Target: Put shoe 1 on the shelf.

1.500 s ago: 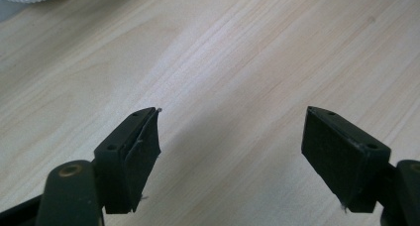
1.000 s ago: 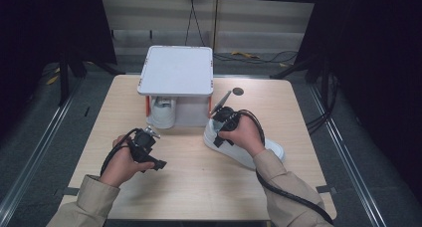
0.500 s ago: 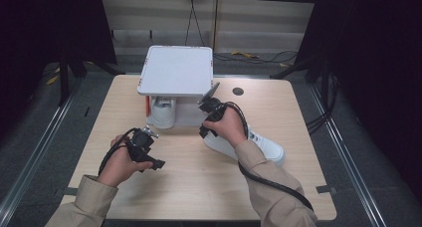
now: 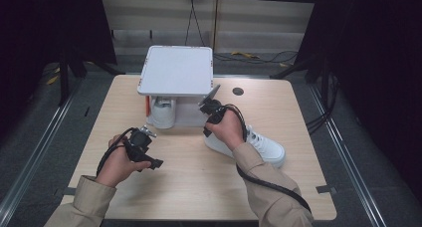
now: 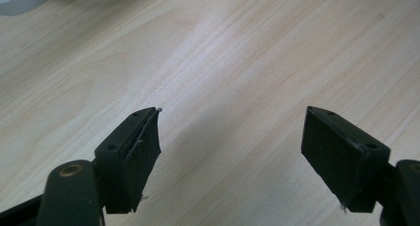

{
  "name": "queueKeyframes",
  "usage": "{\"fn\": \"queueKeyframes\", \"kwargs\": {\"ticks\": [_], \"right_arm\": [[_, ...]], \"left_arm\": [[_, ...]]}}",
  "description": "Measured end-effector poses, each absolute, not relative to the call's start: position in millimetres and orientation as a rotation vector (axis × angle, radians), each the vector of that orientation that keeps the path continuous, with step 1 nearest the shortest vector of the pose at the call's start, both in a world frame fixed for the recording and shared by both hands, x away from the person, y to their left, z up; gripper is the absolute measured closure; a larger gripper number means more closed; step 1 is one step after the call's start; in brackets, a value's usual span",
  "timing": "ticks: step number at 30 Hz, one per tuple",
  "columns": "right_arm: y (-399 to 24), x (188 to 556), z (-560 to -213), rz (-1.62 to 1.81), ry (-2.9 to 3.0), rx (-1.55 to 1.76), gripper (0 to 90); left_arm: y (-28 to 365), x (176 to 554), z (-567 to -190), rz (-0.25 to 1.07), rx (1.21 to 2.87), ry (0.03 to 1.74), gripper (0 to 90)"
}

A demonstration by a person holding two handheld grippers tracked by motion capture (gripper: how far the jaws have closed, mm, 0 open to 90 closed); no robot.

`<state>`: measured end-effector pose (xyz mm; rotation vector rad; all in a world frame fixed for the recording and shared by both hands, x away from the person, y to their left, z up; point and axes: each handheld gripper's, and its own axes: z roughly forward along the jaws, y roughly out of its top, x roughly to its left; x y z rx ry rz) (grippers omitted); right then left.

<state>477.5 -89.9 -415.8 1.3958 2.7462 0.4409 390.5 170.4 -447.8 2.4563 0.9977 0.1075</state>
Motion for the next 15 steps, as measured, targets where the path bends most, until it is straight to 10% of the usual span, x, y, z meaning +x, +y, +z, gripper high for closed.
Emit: {"fn": "queueKeyframes", "kwargs": {"ticks": [15], "right_arm": [[-106.1,448.0,-402.9,0.35,2.903,1.06,71.6]], "left_arm": [[164.6,389.7,-450.7,0.106,2.476,0.994,22.9]]}}
